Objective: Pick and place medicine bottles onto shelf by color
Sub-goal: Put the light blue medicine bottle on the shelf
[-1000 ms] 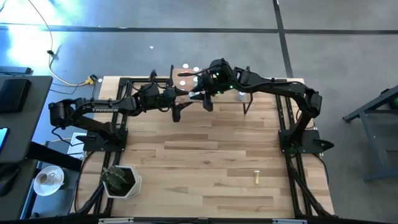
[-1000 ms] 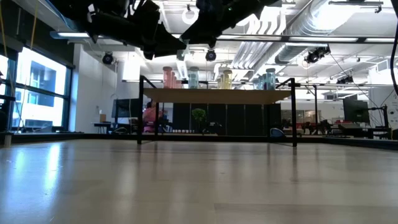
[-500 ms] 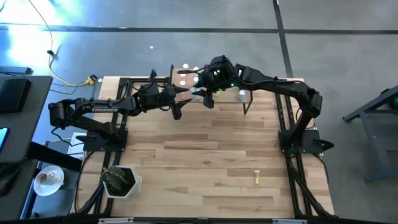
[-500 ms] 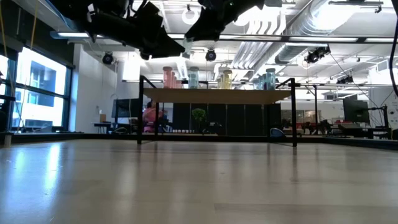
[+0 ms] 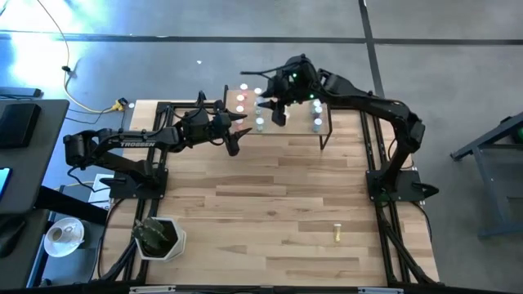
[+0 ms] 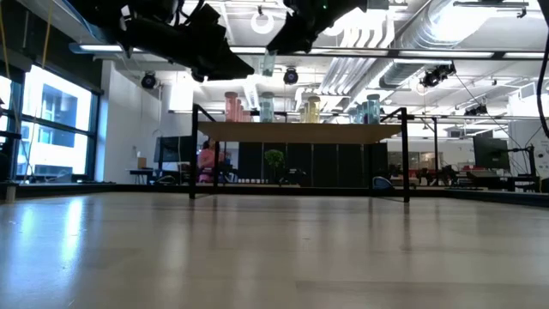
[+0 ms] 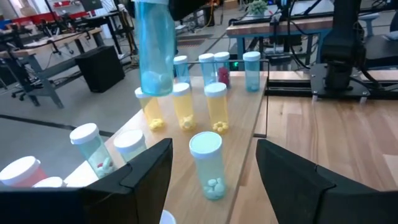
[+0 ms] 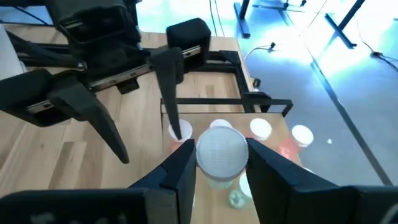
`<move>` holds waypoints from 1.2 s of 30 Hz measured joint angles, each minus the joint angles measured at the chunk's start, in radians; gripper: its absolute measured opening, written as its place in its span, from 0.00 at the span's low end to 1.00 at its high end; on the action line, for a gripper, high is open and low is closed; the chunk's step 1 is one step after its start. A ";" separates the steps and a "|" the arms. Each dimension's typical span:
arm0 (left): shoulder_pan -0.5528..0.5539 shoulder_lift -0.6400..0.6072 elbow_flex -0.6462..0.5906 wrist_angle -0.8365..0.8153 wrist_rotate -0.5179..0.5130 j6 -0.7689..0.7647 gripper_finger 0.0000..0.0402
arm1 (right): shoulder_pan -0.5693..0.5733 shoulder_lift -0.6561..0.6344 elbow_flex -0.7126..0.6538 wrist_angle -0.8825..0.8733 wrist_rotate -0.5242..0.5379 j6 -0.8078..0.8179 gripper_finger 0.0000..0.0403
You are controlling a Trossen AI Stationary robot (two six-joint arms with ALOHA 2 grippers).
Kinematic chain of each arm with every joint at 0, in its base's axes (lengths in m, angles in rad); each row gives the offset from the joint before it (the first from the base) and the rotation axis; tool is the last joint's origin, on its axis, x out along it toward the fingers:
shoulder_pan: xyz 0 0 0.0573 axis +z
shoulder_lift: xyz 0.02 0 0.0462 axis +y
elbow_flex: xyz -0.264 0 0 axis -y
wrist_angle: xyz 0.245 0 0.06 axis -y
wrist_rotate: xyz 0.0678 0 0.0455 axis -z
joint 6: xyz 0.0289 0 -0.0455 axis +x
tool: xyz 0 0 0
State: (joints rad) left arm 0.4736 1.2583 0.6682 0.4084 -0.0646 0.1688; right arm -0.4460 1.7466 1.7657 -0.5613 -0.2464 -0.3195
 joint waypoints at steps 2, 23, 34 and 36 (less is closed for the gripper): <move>0.000 0.000 0.000 0.000 0.000 0.000 0.56 | -0.022 0.000 0.000 0.001 -0.027 0.000 0.28; 0.000 0.000 0.000 0.001 0.000 0.000 0.56 | -0.099 0.044 -0.112 0.053 -0.176 -0.014 0.26; 0.000 -0.001 0.001 0.000 -0.003 0.000 0.56 | -0.099 0.095 -0.112 0.044 -0.178 -0.012 0.26; 0.000 -0.001 0.001 0.000 -0.003 0.000 0.56 | -0.099 0.098 -0.112 0.038 -0.178 -0.012 0.26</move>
State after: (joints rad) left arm 0.4736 1.2575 0.6689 0.4088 -0.0681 0.1688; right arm -0.5449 1.8446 1.6535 -0.5230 -0.4244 -0.3310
